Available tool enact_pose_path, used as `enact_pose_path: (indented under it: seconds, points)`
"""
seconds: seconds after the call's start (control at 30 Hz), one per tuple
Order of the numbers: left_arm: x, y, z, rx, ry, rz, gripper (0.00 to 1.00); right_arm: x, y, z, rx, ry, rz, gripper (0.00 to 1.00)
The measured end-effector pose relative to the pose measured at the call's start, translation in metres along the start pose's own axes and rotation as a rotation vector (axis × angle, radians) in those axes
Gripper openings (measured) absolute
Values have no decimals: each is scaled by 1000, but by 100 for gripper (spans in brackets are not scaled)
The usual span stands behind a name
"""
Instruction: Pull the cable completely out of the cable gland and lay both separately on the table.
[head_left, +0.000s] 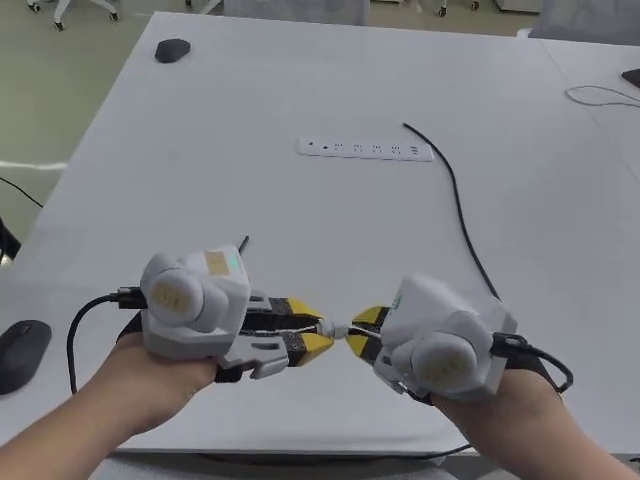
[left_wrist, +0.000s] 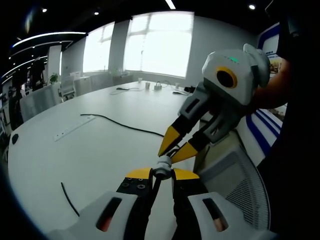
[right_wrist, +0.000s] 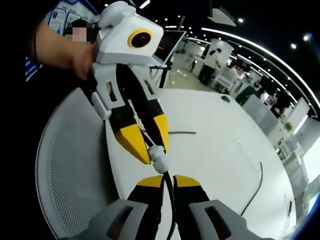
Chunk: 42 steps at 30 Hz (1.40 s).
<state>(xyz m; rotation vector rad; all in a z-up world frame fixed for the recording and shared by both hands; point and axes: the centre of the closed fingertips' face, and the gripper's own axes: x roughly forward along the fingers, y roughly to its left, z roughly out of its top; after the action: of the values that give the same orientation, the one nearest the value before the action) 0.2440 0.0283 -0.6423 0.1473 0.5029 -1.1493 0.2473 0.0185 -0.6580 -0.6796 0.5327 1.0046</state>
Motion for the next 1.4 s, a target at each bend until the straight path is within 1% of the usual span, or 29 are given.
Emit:
enact_pose_path:
  seconds: [0.13, 0.2, 0.4, 0.43, 0.53, 0.6, 0.7, 0.8, 0.9, 0.97, 1.03, 1.07, 1.1, 1.13, 1.17, 1.23, 1.3, 1.33, 1.4]
  points:
    - [1, -2, -2, 12, 7, 4, 15, 1, 2, 0, -22, 2, -1, 1]
    - [1, -2, -3, 12, 10, 3, 15, 2, 2, -1, -18, 4, 1, 0]
    - [0, -3, -2, 5, 3, 1, 15, 1, 2, 0, 25, -14, -2, 0]
    - [0, -3, -2, 7, 3, 0, 15, 0, 2, -1, 43, -16, -2, 0]
    - [0, -3, 0, 10, 0, 1, 15, -1, -1, -3, 71, -17, -9, 0]
    - [-1, -1, 1, 9, -7, 8, 15, -3, -4, -5, 97, -15, -22, 0]
    - [-3, 0, 3, 4, -15, 12, 15, -6, -9, -10, 175, -25, -34, 0]
    - [-3, 0, 4, 9, -13, 13, 15, -7, -12, -18, 215, -21, -38, 0]
    - [-3, -1, 6, 5, -19, 17, 15, -9, -17, -25, 258, -20, -60, 0]
    - [-3, -2, 6, 6, -20, 19, 15, -10, -19, -29, 315, -30, -73, 0]
    - [-3, -2, 6, 9, -21, 21, 15, -10, -20, -33, 339, -33, -77, 0]
    - [-3, -2, 6, 13, -20, 23, 15, -9, -20, -36, 368, -38, -76, 0]
    - [-3, -2, 7, 16, -19, 25, 15, -8, -21, -42, 415, -29, -86, 0]
    - [-3, -2, 7, 15, -20, 27, 15, -8, -22, -44, 430, -35, -90, 0]
    - [-3, -2, 8, 15, -22, 30, 15, -8, -23, -46, 459, -39, -98, 0]
    - [-4, -2, 9, 18, -25, 37, 15, -9, -27, -58, 517, -26, -125, 0]
    - [-5, -2, 10, 16, -30, 40, 15, -10, -29, -64, 562, -29, -131, 0]
    - [-4, -2, 10, 16, -30, 41, 15, -10, -29, -70, 606, -24, -133, 0]
    - [-4, -3, 9, 21, -28, 43, 15, -9, -29, -77, 639, -21, -136, 0]
